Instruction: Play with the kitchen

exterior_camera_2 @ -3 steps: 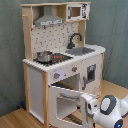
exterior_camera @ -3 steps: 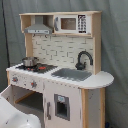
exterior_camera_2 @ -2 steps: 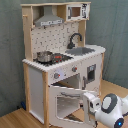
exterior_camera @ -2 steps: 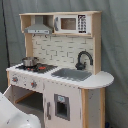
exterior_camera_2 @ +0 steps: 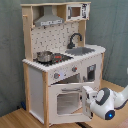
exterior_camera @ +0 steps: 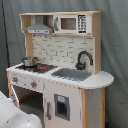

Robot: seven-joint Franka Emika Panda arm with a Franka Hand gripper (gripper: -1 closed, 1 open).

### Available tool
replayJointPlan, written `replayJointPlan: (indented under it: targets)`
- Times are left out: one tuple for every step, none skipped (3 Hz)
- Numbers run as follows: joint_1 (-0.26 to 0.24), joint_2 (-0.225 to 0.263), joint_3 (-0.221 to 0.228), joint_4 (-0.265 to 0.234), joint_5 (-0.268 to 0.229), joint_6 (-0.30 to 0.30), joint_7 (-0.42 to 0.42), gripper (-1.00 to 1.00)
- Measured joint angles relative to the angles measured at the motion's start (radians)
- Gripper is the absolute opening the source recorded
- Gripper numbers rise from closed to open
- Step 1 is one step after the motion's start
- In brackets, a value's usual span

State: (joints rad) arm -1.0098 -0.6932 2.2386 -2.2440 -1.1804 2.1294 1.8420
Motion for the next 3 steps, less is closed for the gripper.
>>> replayJointPlan:
  targets:
    - [-0.054,0.0,-0.055,-0.031,-0.007,0.063,0.009,-1.0]
    - [-0.121,-0.006,-0.075,-0.014,-0.029,0.13,0.007,-1.0]
    - [-0.192,-0.007,-0.075,0.01,-0.077,0.178,0.007,-1.0]
